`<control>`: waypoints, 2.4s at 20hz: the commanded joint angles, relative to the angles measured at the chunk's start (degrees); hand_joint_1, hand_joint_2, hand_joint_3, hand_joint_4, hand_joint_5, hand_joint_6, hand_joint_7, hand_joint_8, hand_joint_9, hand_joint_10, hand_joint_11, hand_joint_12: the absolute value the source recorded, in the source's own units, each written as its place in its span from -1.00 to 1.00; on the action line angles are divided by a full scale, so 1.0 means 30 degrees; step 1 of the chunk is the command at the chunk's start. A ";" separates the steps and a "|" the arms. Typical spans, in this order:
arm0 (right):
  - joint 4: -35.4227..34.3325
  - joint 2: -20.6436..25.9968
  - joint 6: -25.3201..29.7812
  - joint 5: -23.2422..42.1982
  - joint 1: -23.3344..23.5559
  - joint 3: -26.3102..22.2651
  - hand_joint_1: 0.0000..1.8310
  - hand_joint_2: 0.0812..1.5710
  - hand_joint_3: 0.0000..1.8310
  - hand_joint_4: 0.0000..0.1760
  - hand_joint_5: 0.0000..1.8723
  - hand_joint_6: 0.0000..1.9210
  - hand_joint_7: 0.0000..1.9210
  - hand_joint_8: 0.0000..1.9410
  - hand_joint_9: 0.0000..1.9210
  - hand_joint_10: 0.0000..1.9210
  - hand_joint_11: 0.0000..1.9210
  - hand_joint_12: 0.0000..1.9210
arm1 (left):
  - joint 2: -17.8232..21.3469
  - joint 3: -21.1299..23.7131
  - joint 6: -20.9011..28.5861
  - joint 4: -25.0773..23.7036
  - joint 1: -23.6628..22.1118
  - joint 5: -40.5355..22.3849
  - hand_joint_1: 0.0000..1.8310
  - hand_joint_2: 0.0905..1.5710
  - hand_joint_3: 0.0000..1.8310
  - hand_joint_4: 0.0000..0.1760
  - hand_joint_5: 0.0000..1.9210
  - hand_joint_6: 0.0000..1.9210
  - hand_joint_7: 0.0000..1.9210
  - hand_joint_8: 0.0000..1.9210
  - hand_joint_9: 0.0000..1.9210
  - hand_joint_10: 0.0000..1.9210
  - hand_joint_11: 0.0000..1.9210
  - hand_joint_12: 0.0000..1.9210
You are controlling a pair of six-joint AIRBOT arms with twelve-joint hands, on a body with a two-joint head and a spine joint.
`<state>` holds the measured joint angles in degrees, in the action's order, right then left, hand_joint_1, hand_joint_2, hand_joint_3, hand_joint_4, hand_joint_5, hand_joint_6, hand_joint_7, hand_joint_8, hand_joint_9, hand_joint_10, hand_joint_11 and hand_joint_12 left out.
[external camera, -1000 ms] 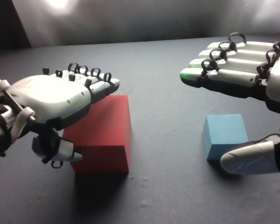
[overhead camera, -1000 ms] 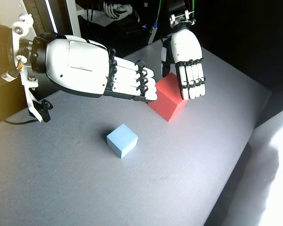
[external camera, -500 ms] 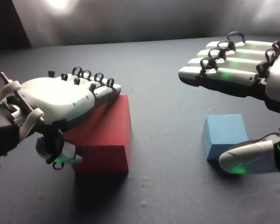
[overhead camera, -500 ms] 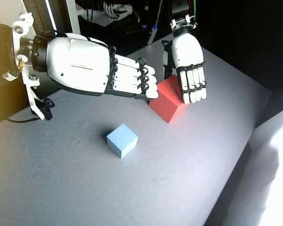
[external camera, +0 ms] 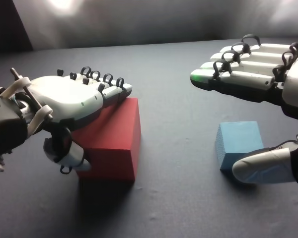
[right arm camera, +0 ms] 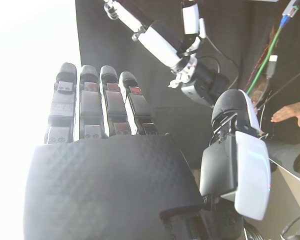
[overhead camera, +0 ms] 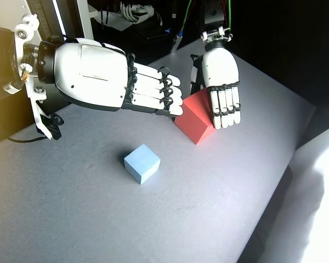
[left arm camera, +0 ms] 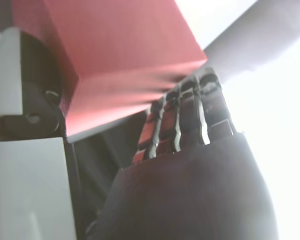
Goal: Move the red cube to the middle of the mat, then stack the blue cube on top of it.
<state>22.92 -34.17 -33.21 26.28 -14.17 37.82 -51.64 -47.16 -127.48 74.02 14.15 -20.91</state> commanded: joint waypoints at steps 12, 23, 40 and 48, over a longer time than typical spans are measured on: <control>-0.0485 0.0153 0.0226 0.2142 0.0175 -0.0079 -1.00 0.33 -1.00 -1.00 -0.96 -1.00 -0.92 -1.00 -0.94 -1.00 -1.00 -0.84 | -0.0269 -0.0551 -0.5072 0.4840 -0.0655 -0.0512 0.35 0.19 -1.00 -1.00 -1.00 -1.00 -1.00 -1.00 -1.00 -1.00 -1.00 -1.00; -0.0487 0.0152 0.0299 0.2163 0.0170 -0.0089 -1.00 0.33 -1.00 -1.00 -0.97 -1.00 -0.93 -1.00 -0.94 -1.00 -1.00 -0.81 | -0.0284 -0.0574 -0.5415 0.5369 -0.0623 -0.0554 0.35 0.19 -1.00 -1.00 -1.00 -1.00 -1.00 -1.00 -1.00 -1.00 -1.00 -1.00; -0.5565 -0.0217 -0.2360 0.2251 -0.1534 0.1378 -1.00 0.36 -1.00 -1.00 -0.98 -1.00 -0.94 -1.00 -0.95 -1.00 -1.00 -0.86 | -0.0251 -0.0131 -0.5410 0.5841 -0.1429 -0.1295 0.36 0.38 -1.00 -1.00 -0.33 -0.98 -0.26 -0.98 -0.32 -0.95 -0.93 0.13; -1.0000 -0.0204 -0.2849 0.2530 -0.1786 0.1718 -1.00 0.34 -1.00 -1.00 -0.96 -1.00 -0.91 -1.00 -0.91 -1.00 -1.00 -0.69 | -0.0225 0.0822 -0.5389 0.6601 -0.3239 -0.3511 0.35 0.35 -1.00 -1.00 -0.37 -0.99 -0.29 -0.99 -0.35 -0.98 -0.97 0.13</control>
<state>-7.05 -35.33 -42.39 26.79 -19.97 43.05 -52.75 -44.75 -143.63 96.01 5.02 -29.98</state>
